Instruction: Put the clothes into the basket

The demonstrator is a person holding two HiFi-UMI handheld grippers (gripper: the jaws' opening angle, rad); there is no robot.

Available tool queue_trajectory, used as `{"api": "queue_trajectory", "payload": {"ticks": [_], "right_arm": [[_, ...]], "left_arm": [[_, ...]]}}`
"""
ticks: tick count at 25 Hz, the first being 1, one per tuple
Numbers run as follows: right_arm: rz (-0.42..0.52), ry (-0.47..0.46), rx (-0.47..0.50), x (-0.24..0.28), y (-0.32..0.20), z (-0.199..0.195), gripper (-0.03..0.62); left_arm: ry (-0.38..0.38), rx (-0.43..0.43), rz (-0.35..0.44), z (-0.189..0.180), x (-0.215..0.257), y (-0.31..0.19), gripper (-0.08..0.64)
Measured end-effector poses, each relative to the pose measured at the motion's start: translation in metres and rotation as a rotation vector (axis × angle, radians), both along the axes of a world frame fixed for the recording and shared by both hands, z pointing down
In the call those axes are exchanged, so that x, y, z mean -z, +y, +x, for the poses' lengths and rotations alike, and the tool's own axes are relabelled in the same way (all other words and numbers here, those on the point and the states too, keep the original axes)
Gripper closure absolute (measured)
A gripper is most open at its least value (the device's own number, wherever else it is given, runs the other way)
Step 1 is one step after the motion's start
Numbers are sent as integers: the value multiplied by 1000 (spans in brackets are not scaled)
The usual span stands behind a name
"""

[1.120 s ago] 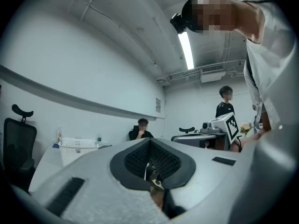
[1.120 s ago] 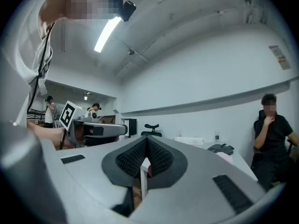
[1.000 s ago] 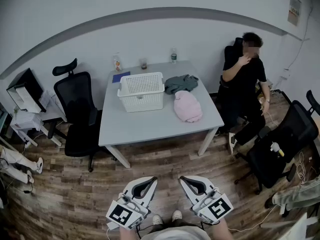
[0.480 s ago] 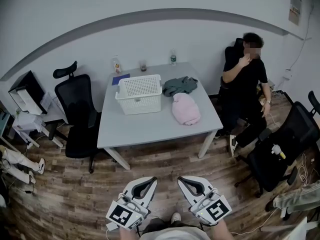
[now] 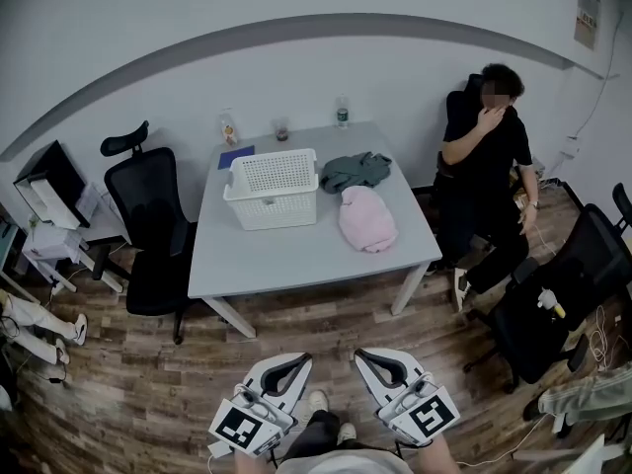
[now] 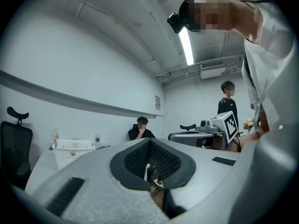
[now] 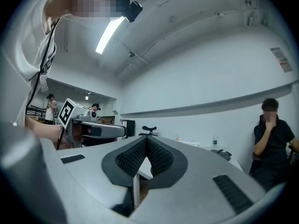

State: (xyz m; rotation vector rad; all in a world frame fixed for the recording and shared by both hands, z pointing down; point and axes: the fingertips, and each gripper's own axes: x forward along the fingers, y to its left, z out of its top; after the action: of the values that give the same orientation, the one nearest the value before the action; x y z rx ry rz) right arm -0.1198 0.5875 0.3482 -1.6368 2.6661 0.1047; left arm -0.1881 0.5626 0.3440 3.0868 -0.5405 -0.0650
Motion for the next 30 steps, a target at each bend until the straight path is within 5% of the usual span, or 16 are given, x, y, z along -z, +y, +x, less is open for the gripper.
{"api": "queue_trajectory", "payload": {"ticks": [30], "right_arm": [[-56, 30, -117, -10, -191, 23, 588]], "left_arm": [[-26, -124, -41, 31, -11, -196, 554]]}}
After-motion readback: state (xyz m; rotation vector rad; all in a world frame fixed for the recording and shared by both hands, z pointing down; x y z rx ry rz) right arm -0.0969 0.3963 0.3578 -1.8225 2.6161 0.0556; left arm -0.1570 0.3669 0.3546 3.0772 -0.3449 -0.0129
